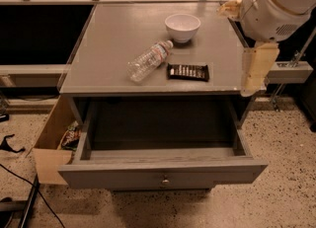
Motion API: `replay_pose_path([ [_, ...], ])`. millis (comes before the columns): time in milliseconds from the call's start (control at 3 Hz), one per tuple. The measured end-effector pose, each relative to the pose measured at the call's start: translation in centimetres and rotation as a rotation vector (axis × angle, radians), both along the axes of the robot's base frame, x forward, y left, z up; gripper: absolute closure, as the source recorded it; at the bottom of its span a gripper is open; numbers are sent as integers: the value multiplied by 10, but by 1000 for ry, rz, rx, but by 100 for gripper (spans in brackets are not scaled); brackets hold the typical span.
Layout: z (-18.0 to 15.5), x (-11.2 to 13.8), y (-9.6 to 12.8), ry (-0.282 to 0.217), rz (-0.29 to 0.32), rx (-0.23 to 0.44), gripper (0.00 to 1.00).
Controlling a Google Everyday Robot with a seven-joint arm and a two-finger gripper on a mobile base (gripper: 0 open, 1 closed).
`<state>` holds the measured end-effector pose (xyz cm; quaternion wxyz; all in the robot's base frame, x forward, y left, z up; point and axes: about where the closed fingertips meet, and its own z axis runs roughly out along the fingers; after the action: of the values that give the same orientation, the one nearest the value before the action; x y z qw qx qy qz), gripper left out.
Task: Place water bottle into top drawer
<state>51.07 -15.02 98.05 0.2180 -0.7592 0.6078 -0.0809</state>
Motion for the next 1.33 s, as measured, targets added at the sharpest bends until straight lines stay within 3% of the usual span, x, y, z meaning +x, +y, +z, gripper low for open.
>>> replay_pose_path([
  [333, 0, 0, 0, 0, 0, 0, 0],
  [667, 0, 19, 14, -58, 111, -23, 0],
  [1000, -1, 46, 41, -112, 276, -61, 0],
  [1333, -8, 79, 73, -129, 439, -96, 0],
])
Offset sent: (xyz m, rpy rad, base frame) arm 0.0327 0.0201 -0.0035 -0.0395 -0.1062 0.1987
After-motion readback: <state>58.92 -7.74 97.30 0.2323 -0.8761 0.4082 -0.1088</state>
